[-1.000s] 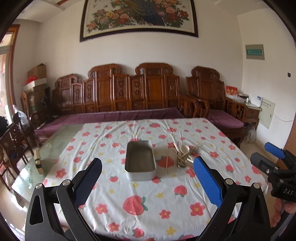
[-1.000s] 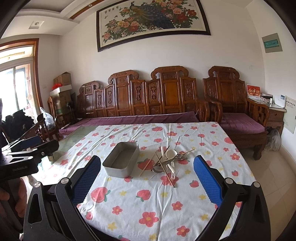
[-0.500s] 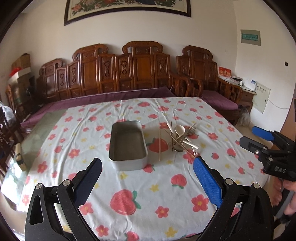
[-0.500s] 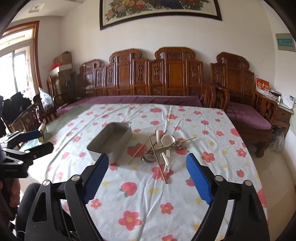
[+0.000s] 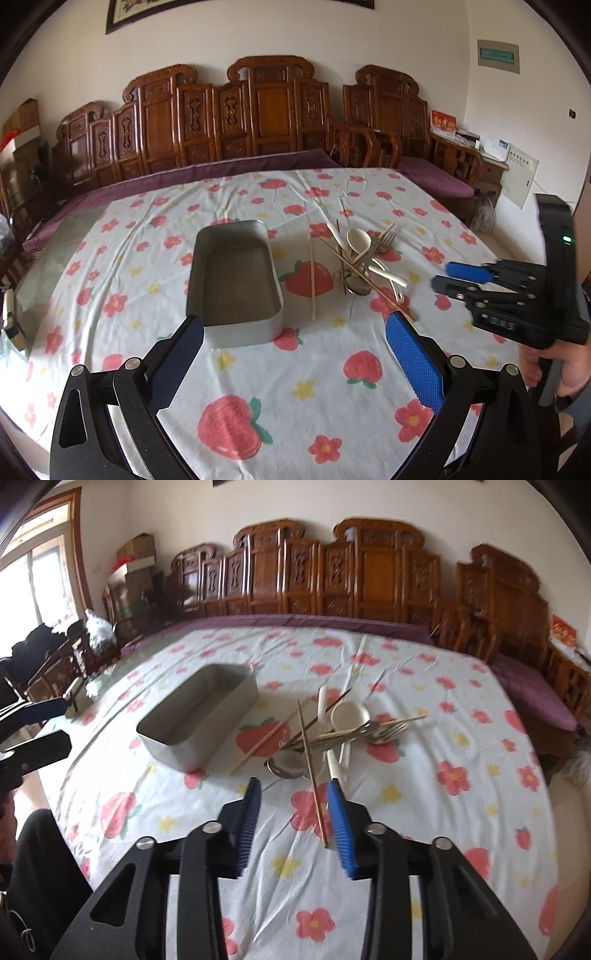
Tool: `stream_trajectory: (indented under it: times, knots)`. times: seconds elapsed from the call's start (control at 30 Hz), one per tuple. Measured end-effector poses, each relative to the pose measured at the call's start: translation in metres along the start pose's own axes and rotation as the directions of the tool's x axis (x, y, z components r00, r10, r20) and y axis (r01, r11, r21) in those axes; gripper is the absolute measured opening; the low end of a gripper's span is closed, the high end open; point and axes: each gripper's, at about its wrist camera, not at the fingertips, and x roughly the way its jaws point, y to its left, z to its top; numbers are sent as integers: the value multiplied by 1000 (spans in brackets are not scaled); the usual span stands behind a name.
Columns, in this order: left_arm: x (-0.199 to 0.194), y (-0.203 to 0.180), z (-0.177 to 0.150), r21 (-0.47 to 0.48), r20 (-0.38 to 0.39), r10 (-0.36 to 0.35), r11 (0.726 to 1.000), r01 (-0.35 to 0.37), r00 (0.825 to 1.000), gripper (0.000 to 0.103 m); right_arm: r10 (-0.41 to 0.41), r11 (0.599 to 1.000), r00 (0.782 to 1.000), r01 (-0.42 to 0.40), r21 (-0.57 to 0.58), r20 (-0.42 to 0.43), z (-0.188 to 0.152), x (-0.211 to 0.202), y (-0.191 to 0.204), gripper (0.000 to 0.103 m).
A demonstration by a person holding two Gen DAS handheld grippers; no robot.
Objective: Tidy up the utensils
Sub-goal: 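Lower the right gripper onto the utensil pile and close on a wooden chopstick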
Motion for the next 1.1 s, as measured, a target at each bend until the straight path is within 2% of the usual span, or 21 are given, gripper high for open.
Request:
stream_trajectory:
  times: [0.13,0.23,0.33,0.43,0.5,0.63,0.77,0.83,0.87,1.03,1.1]
  knots:
    - [14,0,0,2,-17,-47,999,47,999,95,52,999,996,-52,4,-77,7,40,-7,37]
    - [25,-4,2,25,-22,-70,997,71,997,95,37,999,993,-39,-9,-115,10,61,-8,36]
    - [36,-5,6,41,-32,-74,996,76,997,95,19,1000,986,-21,-11,-166,11,86,-12,29]
    - [52,-7,13,56,-59,-75,995,78,995,87,20,1000,980,-20,-1,-197,11,100,-18,22]
    - [60,-8,16,64,-73,-71,995,76,995,86,27,1000,977,-27,5,-210,11,107,-21,20]
    - [82,-10,22,70,-114,-72,994,81,991,80,31,1000,973,-32,2,-227,12,115,-22,18]
    - [100,-11,27,59,-144,-75,995,85,987,79,14,1000,968,-19,-17,-250,11,122,-22,17]
    - [107,-12,28,63,-157,-70,995,81,985,79,15,1000,965,-20,-18,-261,10,125,-22,6]
    - [111,-14,28,67,-164,-68,994,80,984,79,15,1000,965,-21,-20,-262,10,125,-22,6]
    - [127,-22,32,81,-188,-65,993,81,980,78,59,998,973,-60,3,-223,7,107,-27,5]
    - [137,-23,35,66,-206,-80,993,96,975,74,70,997,978,-65,31,-197,7,95,-32,4]
